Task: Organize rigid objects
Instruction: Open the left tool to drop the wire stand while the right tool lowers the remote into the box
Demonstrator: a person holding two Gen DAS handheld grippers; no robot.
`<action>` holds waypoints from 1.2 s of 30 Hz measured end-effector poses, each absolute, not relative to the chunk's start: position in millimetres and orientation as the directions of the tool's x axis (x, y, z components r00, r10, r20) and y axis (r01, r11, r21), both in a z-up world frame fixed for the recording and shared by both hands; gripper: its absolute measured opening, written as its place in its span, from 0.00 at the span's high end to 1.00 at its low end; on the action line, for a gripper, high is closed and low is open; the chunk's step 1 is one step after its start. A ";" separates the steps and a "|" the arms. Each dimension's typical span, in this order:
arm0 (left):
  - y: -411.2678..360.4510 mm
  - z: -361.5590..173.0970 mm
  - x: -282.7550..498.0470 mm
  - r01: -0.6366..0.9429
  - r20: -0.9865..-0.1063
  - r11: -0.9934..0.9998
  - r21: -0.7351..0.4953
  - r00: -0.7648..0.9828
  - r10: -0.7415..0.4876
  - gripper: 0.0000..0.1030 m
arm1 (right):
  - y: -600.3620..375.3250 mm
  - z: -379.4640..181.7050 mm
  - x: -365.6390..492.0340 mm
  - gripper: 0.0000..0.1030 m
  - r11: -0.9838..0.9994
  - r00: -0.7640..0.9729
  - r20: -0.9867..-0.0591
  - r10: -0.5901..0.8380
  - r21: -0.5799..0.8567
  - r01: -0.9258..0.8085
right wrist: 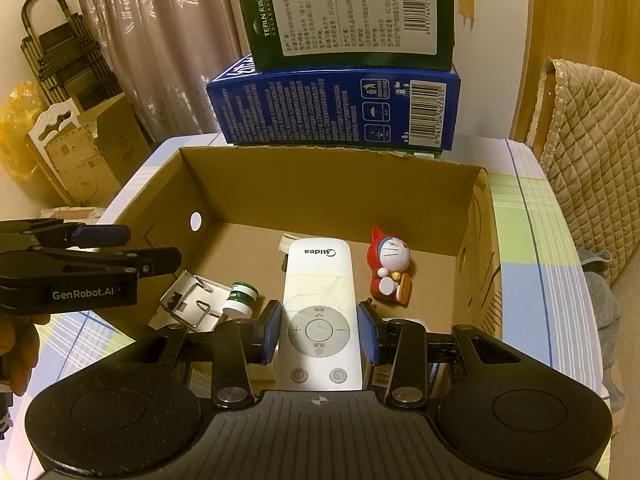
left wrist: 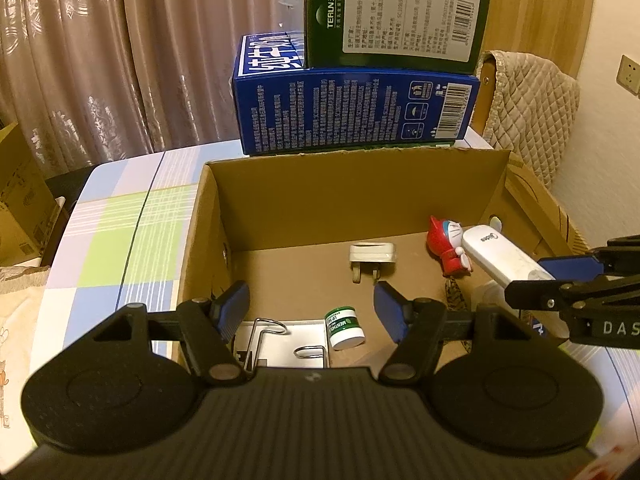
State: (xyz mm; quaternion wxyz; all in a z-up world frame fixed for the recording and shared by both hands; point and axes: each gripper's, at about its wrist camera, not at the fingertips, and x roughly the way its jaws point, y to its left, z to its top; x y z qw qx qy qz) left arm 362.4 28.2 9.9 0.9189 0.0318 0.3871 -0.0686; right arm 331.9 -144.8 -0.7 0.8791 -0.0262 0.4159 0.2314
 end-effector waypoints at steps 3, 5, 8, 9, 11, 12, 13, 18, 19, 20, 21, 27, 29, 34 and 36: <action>28.4 10.5 362.1 0.151 -0.715 0.988 0.006 0.692 -0.101 0.37 | -144.2 -0.7 332.2 0.64 0.892 0.547 -0.743 0.385 0.146 -0.429; 28.7 10.6 362.3 0.150 -0.715 0.989 0.007 0.692 -0.100 0.37 | -144.7 -0.6 332.4 0.64 0.892 0.548 -0.743 0.384 0.147 -0.427; 28.9 10.6 362.3 0.151 -0.715 0.988 0.008 0.692 -0.100 0.37 | -143.7 -0.6 333.3 0.64 0.891 0.547 -0.743 0.385 0.147 -0.429; 29.0 10.5 362.2 0.150 -0.715 0.989 0.008 0.692 -0.099 0.37 | -143.9 -0.6 333.3 0.64 0.891 0.547 -0.743 0.387 0.148 -0.429; 29.9 10.1 362.3 0.149 -0.716 0.989 0.007 0.691 -0.099 0.37 | -142.9 -0.7 333.2 0.64 0.891 0.547 -0.742 0.389 0.150 -0.429; 30.2 10.0 362.3 0.148 -0.716 0.989 0.008 0.692 -0.098 0.37 | -142.2 -1.0 333.5 0.64 0.890 0.547 -0.741 0.389 0.150 -0.430; 30.4 9.9 362.0 0.148 -0.715 0.989 0.008 0.692 -0.098 0.37 | -141.6 -1.1 333.7 0.64 0.891 0.549 -0.740 0.389 0.151 -0.429; 31.4 9.8 361.9 0.146 -0.714 0.989 0.006 0.694 -0.098 0.37 | -141.9 -0.6 334.2 0.64 0.894 0.561 -0.730 0.391 0.156 -0.420; 31.5 9.8 362.0 0.145 -0.714 0.989 0.004 0.693 -0.099 0.37 | -142.0 -0.4 334.1 0.64 0.894 0.562 -0.728 0.392 0.159 -0.419; 32.0 10.0 361.9 0.144 -0.714 0.990 0.002 0.693 -0.100 0.37 | -142.4 -0.4 334.6 0.64 0.895 0.563 -0.726 0.395 0.164 -0.416; 32.0 10.4 361.6 0.143 -0.713 0.990 0.000 0.694 -0.100 0.37 | -143.4 -0.6 334.9 0.64 0.895 0.563 -0.724 0.397 0.170 -0.412; 31.6 12.5 359.9 0.141 -0.708 0.990 -0.005 0.699 -0.103 0.37 | -149.5 0.5 336.4 0.61 0.886 0.584 -0.682 0.440 0.223 -0.406; 31.1 14.2 358.9 0.141 -0.706 0.990 -0.008 0.700 -0.105 0.37 | -154.1 2.0 337.7 0.43 0.897 0.599 -0.676 0.429 0.241 -0.371; 29.5 18.3 354.2 0.142 -0.701 0.990 -0.010 0.705 -0.108 0.36 | -160.4 6.6 334.7 0.39 0.899 0.605 -0.674 0.424 0.233 -0.370; 28.7 20.2 351.7 0.141 -0.700 0.990 -0.010 0.706 -0.108 0.34 | -163.0 7.7 332.6 0.39 0.903 0.606 -0.679 0.414 0.224 -0.366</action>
